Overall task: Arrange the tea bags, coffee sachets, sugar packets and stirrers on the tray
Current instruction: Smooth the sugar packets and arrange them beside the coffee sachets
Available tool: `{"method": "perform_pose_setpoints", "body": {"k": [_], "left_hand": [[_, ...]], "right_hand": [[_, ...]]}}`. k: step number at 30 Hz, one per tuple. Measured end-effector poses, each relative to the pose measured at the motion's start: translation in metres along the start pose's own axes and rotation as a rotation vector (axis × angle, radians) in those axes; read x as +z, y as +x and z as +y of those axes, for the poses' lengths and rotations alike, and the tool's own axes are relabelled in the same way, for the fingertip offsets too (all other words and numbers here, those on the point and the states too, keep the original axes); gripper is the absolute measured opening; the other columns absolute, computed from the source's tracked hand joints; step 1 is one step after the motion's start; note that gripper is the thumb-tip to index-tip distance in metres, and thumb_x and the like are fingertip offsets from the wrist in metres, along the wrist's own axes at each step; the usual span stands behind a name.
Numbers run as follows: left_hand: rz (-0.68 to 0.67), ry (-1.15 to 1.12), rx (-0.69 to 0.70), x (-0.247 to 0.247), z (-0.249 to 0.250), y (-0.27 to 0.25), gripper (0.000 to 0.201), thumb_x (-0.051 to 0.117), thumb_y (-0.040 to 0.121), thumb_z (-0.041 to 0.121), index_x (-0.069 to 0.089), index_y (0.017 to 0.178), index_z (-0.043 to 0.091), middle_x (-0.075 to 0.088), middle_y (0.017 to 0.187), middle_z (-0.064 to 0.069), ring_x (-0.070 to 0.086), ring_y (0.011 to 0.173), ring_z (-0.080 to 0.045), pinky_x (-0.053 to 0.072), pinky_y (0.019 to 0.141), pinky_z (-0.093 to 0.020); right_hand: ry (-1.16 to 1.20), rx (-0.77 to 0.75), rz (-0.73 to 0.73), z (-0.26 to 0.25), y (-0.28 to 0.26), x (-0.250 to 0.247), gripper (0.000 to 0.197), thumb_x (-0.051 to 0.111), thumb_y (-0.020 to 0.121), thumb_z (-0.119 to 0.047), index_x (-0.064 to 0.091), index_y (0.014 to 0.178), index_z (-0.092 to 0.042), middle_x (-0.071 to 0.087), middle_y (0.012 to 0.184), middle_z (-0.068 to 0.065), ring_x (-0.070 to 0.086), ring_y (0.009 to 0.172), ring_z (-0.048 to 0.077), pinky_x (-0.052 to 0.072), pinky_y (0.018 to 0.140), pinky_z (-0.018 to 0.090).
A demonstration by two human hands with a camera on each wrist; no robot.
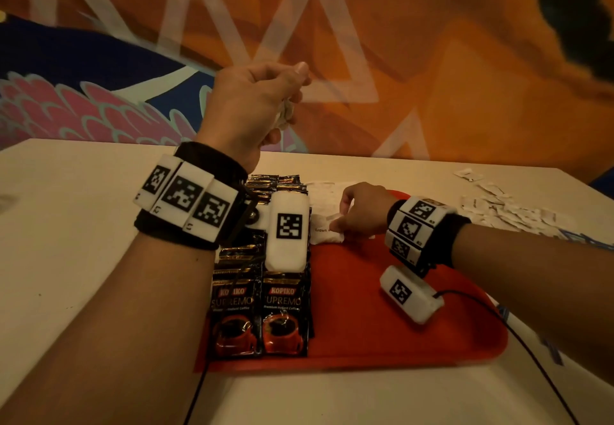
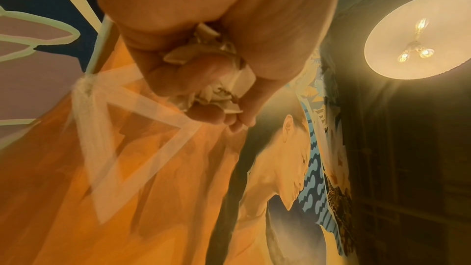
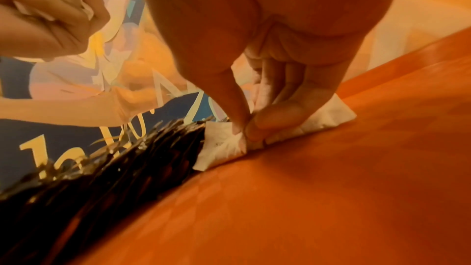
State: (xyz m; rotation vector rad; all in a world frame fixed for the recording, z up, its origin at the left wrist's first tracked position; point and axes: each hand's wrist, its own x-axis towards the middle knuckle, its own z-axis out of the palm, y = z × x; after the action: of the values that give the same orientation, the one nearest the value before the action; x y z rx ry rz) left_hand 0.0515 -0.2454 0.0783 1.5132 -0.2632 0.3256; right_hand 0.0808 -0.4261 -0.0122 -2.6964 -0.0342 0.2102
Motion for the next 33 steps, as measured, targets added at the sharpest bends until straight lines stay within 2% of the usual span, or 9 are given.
{"method": "perform_pose_setpoints", "body": {"k": [5,8,11,13,15,19,24,27,33], "left_hand": [[-0.007,-0.018,0.009,0.000,-0.001,0.000,0.017,0.067,0.094,0.029,0.071,0.083,0.018,0.060,0.074,0.003,0.051,0.067,-0.019,0.031,0.038,-0.017],[-0.006,-0.014,0.012,0.000,-0.002,0.001,0.017,0.067,0.095,0.029,0.071,0.083,0.018,0.060,0.074,0.003,0.051,0.067,-0.019,0.031,0.038,-0.017],[-0.007,-0.008,0.012,0.001,-0.004,0.001,0.017,0.067,0.094,0.030,0.071,0.082,0.018,0.060,0.076,0.003,0.052,0.067,-0.018,0.032,0.038,-0.017],[-0.012,-0.003,0.006,0.002,-0.005,0.002,0.017,0.067,0.095,0.030,0.071,0.084,0.018,0.060,0.076,0.002,0.051,0.068,-0.018,0.032,0.038,-0.017],[-0.017,-0.005,0.005,0.001,-0.005,0.002,0.016,0.067,0.095,0.030,0.071,0.084,0.017,0.059,0.076,0.002,0.051,0.067,-0.018,0.031,0.038,-0.017],[-0.023,-0.003,-0.010,0.001,-0.006,0.002,0.018,0.066,0.095,0.030,0.071,0.085,0.016,0.058,0.076,0.000,0.051,0.066,-0.017,0.030,0.038,-0.019],[-0.101,-0.027,-0.112,0.009,-0.006,-0.002,0.033,0.056,0.099,0.042,0.068,0.092,0.012,0.059,0.072,0.000,0.055,0.059,-0.013,0.028,0.037,-0.018],[-0.143,-0.066,-0.191,0.015,-0.008,-0.009,0.042,0.048,0.102,0.048,0.066,0.091,0.011,0.061,0.068,-0.001,0.056,0.054,-0.012,0.028,0.036,-0.016],[-0.146,-0.179,-0.245,0.025,-0.014,-0.028,0.025,0.045,0.105,0.031,0.059,0.099,0.010,0.059,0.075,-0.007,0.056,0.056,-0.013,0.033,0.037,-0.016]], "right_hand": [[-0.090,-0.057,0.040,0.003,-0.001,-0.001,0.033,0.081,0.076,-0.039,0.058,0.088,-0.018,0.062,0.078,-0.002,0.059,0.074,0.016,0.045,0.058,0.025],[-0.166,-0.225,0.142,0.002,-0.001,-0.003,0.034,0.084,0.072,-0.039,0.056,0.083,-0.023,0.058,0.078,-0.006,0.055,0.076,0.015,0.039,0.059,0.028],[-0.311,-0.395,0.097,-0.005,-0.003,-0.001,0.019,0.079,0.081,-0.030,0.067,0.094,-0.025,0.050,0.080,-0.013,0.055,0.085,0.014,0.035,0.062,0.023],[-0.331,-0.402,-0.004,-0.008,-0.005,0.001,0.024,0.077,0.082,-0.025,0.072,0.105,-0.023,0.060,0.087,-0.012,0.055,0.087,0.010,0.037,0.063,0.018],[-0.322,-0.399,-0.060,-0.008,-0.005,0.003,0.031,0.077,0.082,-0.023,0.072,0.112,-0.024,0.069,0.100,-0.008,0.056,0.090,0.008,0.040,0.073,0.018],[-0.273,-0.382,-0.012,-0.006,-0.006,-0.004,0.030,0.080,0.080,-0.026,0.073,0.110,-0.028,0.064,0.092,-0.013,0.058,0.088,0.006,0.042,0.072,0.021],[-0.055,-0.414,0.185,-0.003,-0.016,-0.030,0.024,0.080,0.081,-0.032,0.073,0.102,-0.024,0.070,0.093,-0.011,0.065,0.086,0.004,0.052,0.081,0.022],[0.183,-0.474,0.319,-0.009,-0.030,-0.041,0.019,0.079,0.082,-0.029,0.074,0.098,-0.021,0.073,0.092,-0.007,0.066,0.084,0.003,0.050,0.076,0.012],[0.587,-0.589,0.488,-0.021,-0.053,-0.047,0.006,0.074,0.085,-0.012,0.072,0.089,-0.016,0.073,0.086,-0.003,0.068,0.080,0.008,0.049,0.068,0.011]]}}
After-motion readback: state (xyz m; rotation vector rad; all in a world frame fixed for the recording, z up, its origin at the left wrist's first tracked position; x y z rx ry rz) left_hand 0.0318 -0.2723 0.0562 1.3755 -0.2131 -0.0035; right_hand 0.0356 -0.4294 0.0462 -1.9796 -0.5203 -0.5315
